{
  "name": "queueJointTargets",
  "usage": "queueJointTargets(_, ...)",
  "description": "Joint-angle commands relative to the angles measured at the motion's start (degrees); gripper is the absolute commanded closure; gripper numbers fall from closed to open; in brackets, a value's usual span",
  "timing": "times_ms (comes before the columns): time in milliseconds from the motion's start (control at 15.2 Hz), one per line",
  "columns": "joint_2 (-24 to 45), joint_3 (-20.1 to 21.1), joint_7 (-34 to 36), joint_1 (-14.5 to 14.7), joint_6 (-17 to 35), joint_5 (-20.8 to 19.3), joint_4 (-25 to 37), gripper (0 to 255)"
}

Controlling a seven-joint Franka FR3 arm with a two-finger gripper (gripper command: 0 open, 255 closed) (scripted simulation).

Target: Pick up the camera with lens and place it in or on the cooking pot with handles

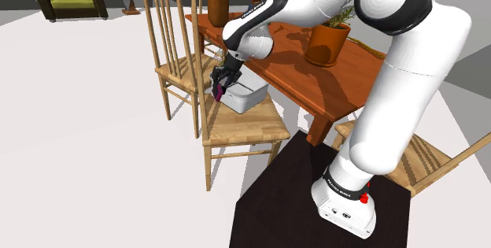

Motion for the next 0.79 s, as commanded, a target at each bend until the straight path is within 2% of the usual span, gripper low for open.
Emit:
queueJointTargets(0, -0.89, -0.25, 1.10, 0.01, -1.16, -1.16, 0.42, 255)
queueJointTargets(594, -4.90, -0.88, 5.73, -0.01, -6.45, -5.71, 2.45, 255)
queueJointTargets(726, -3.22, -2.16, 3.21, -1.46, -8.42, -5.17, 5.09, 255)
